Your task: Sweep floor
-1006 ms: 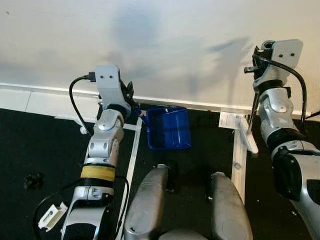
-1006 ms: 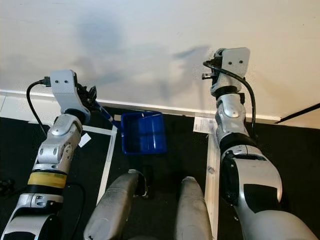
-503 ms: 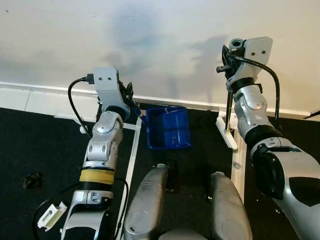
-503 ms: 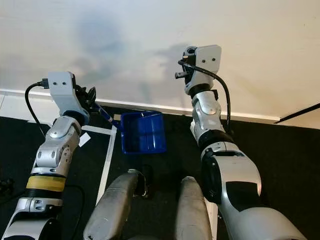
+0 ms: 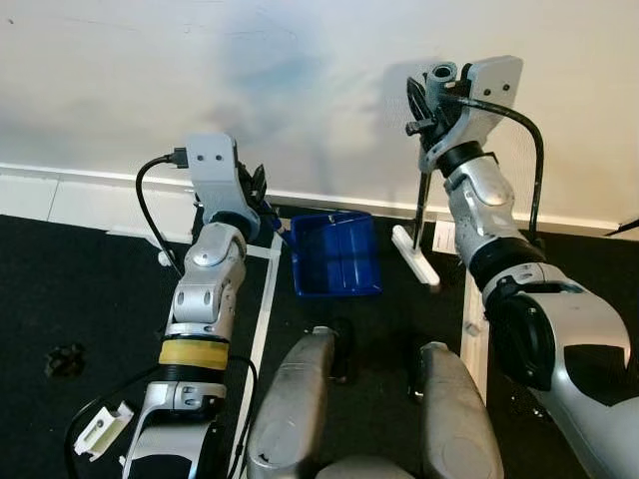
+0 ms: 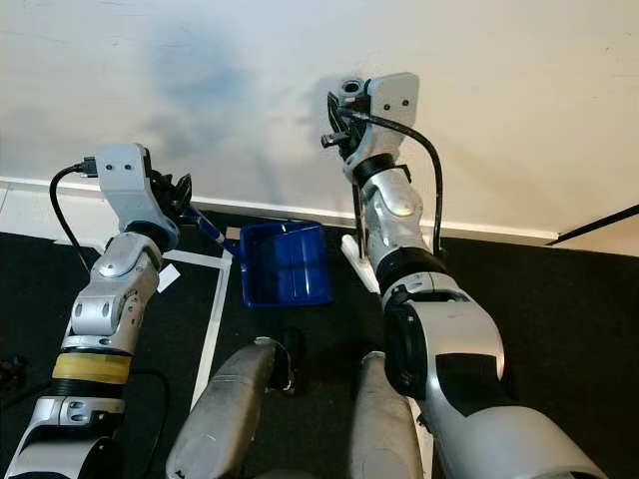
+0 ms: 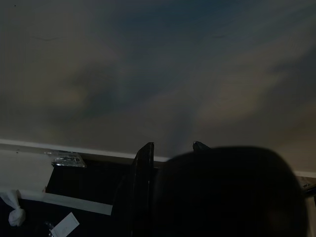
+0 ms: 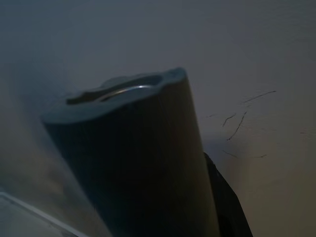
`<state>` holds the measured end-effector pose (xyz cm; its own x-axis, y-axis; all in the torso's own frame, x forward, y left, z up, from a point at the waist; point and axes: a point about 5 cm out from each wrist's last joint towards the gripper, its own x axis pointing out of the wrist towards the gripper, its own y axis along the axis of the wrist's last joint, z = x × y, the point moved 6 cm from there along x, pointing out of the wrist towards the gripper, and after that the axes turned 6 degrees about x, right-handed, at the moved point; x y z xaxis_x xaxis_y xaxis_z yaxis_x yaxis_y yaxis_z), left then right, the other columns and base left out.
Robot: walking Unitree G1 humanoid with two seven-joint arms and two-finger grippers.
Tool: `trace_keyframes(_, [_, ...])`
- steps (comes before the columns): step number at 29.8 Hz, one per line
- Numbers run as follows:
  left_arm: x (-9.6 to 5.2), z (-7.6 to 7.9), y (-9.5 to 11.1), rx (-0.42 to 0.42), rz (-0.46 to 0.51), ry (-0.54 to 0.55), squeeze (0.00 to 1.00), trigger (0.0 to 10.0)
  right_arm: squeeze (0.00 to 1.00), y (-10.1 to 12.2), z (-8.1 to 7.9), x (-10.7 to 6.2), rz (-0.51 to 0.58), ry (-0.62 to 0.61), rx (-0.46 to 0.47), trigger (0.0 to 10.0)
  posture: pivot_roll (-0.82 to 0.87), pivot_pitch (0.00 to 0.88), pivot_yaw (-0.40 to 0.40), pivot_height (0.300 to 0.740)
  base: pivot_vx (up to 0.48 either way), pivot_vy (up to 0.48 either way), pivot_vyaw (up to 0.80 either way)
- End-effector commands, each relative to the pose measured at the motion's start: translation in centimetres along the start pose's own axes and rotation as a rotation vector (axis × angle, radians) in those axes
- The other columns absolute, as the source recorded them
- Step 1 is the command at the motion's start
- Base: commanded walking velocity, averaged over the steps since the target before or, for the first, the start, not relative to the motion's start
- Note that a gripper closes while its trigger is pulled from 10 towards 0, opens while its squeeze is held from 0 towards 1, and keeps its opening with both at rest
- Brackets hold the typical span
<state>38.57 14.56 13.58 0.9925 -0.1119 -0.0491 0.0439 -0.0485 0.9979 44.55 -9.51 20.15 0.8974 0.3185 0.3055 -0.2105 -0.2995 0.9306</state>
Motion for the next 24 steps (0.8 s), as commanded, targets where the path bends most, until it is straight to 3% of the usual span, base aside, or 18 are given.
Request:
trace_keyframes(1, [-0.3,1.9,-1.5,-0.074,-0.047,-0.068,0.00,10.0,0.00,-0.6,-1.8,0.3,0.010,0.030,0.133,10.0,0.16,0.377,0.137,0.740,0.000,0.000,0.00])
trace_keyframes(7, [-0.3,1.9,-1.6,-0.075,-0.048,-0.068,0.00,10.0,0.00,0.4,-3.7,1.1,0.055,0.116,0.283,10.0,0.15,0.373,0.135,0.740,0.000,0.000,0.00])
trace_keyframes(11, [-0.2,1.9,-1.6,-0.076,-0.048,-0.068,0.00,10.0,0.00,1.1,-4.3,1.4,0.075,0.153,0.306,10.0,0.15,0.371,0.135,0.740,0.000,0.000,0.00])
trace_keyframes(15, [-0.2,1.9,-1.7,-0.076,-0.049,-0.068,0.00,10.0,0.00,3.1,-4.6,1.7,0.134,0.216,0.240,10.0,0.14,0.363,0.129,0.740,0.000,0.000,0.00])
trace_keyframes(24, [0.1,2.1,-1.9,-0.080,-0.050,-0.067,0.00,10.0,0.00,7.5,-3.5,0.8,0.273,0.261,0.098,10.0,0.10,0.341,0.120,0.740,0.000,0.000,0.00])
